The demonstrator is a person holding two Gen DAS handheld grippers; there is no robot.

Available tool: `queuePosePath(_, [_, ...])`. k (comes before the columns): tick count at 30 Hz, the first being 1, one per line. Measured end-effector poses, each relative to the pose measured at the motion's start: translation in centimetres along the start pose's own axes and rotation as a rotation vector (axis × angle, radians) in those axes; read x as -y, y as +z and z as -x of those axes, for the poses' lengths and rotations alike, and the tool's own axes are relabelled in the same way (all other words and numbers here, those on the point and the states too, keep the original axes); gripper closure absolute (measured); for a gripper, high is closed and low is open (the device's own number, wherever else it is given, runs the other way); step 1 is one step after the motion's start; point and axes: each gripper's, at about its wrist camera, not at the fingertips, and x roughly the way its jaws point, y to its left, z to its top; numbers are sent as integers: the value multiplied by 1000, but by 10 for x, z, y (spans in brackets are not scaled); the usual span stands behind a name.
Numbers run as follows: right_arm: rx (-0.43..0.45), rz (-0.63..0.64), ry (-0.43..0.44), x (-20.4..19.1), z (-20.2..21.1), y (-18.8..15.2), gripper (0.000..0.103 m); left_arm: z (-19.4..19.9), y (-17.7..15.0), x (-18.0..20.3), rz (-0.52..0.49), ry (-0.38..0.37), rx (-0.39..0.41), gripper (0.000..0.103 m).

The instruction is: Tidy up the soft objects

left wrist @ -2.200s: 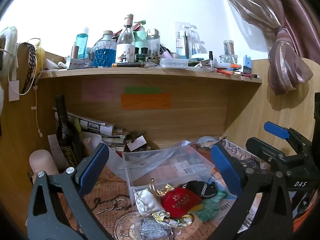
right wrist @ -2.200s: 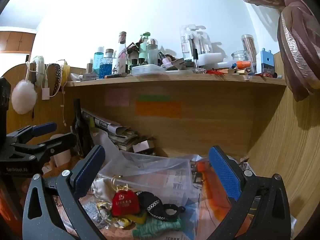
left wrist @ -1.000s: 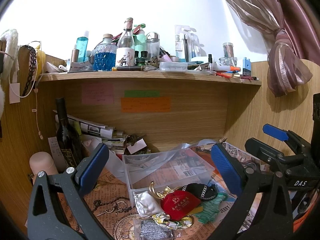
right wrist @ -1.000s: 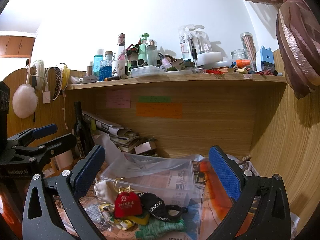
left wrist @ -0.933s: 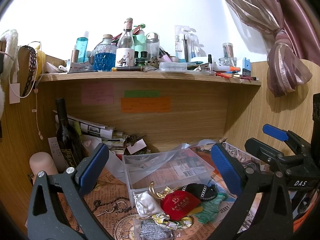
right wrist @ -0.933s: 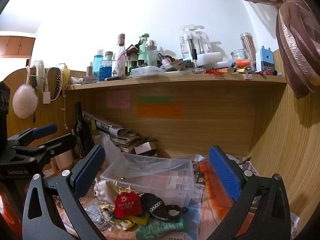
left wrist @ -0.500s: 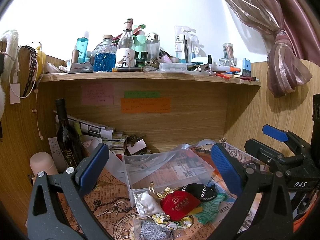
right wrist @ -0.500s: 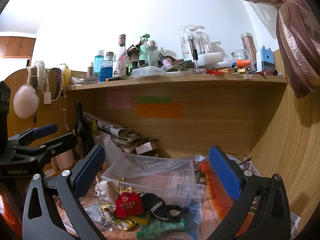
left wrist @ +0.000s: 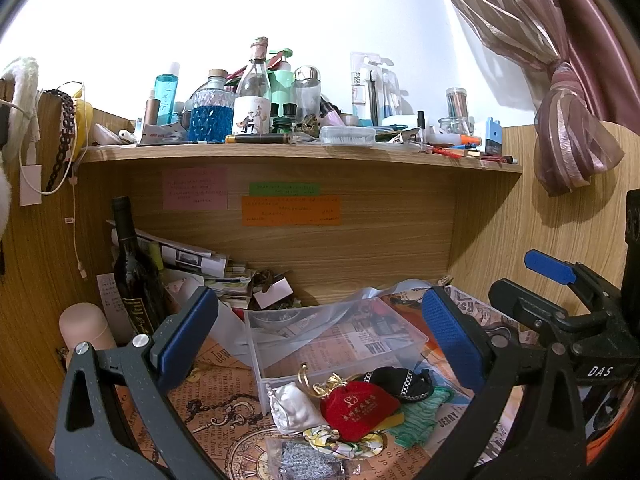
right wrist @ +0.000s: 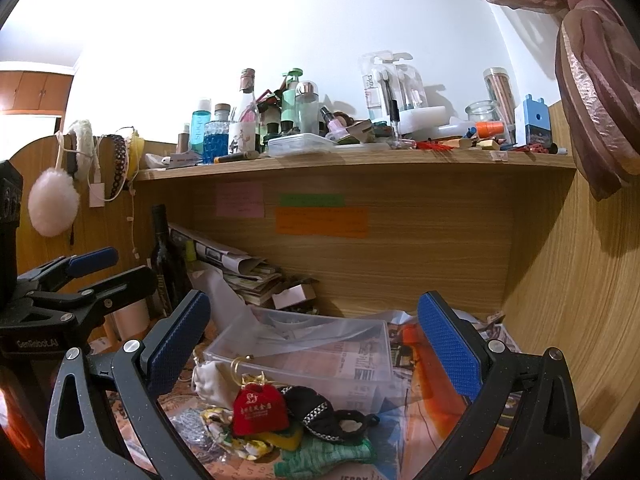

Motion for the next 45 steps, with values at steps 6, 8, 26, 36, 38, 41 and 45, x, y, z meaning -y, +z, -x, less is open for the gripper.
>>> queuePosePath(6, [0,5,-4,-3,0,1,0,1,1,0,0,-2,3,0])
queuePosePath(8, [1,4,-3,-2,0,0,0,1,1,-1,1,-3,3,0])
queuePosePath(26, [-34,4,-14,3,-10,-8,0,-11,-7,-1,1,-19,-52,0])
queuePosePath(36, [-210,21,-22,21,-45,-52,0,-65,-64,-25,68,-13,-294,0])
queuePosePath(38, [-256,36,-20,21,-53,-64,0,-75,-75,-29,78,-6,-330,0])
queuePosePath(41, [-315,42,-2,21,-65,-79,0,-89,-93,-35,99,0,-388,0])
queuePosePath(45, [-385,23,16,28,-81,-94,0,-102,-104,-39,115,10,-426,3])
